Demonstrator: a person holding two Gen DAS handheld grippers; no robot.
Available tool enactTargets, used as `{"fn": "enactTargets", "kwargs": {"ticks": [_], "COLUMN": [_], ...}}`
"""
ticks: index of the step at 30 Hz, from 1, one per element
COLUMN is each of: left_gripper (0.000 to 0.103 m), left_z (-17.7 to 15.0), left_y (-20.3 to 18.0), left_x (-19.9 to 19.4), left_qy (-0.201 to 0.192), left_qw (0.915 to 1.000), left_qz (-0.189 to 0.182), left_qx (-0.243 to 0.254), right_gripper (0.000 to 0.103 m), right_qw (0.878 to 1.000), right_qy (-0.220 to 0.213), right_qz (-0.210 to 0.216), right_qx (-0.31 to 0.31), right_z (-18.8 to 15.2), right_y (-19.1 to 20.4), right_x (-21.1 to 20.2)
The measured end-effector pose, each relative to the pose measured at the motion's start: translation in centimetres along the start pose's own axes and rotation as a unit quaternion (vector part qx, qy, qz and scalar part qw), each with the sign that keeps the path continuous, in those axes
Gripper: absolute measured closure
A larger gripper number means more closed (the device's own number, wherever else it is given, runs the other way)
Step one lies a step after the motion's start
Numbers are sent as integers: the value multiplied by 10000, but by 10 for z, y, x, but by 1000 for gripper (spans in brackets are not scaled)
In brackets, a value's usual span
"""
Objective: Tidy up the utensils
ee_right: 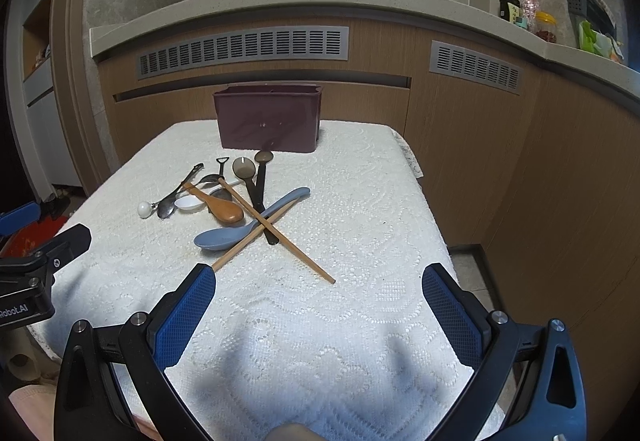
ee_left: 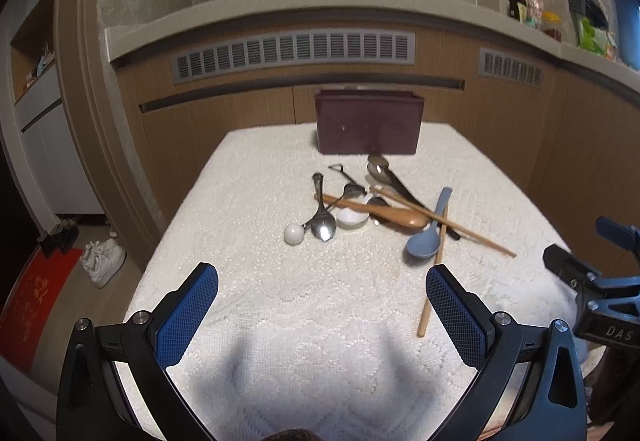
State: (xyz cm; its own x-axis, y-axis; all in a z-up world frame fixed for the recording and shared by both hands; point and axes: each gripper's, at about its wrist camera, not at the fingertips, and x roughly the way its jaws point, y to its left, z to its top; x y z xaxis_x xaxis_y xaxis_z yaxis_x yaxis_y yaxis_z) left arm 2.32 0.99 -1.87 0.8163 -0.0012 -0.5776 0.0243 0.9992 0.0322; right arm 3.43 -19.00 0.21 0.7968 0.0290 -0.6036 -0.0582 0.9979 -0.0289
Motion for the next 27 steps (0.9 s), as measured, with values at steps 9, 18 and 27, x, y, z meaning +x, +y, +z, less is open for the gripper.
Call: {"fn": "enactTargets", "kwargs": {"ticks": [9, 18, 27], "left_gripper": [0, 0, 0], "left_z": [44, 89, 108], "left_y": [36, 102, 150], "left_x": [50, 107, 112], "left_qy": [327, 517, -10], "left_qw": [9986, 9897, 9886], "left_qz": [-210, -447, -65], "left_qx": [-347, -1256, -1506], "right_gripper": [0, 5, 43], "right_qw": [9943, 9827, 9682], "right_qy": [742, 986, 1477], "right_qz": [235, 1011, 1502], "right_qx": [-723, -1195, -1348], "right_z": [43, 93, 112], "right_y": [8, 35, 79], "right_x": [64, 132, 211]}}
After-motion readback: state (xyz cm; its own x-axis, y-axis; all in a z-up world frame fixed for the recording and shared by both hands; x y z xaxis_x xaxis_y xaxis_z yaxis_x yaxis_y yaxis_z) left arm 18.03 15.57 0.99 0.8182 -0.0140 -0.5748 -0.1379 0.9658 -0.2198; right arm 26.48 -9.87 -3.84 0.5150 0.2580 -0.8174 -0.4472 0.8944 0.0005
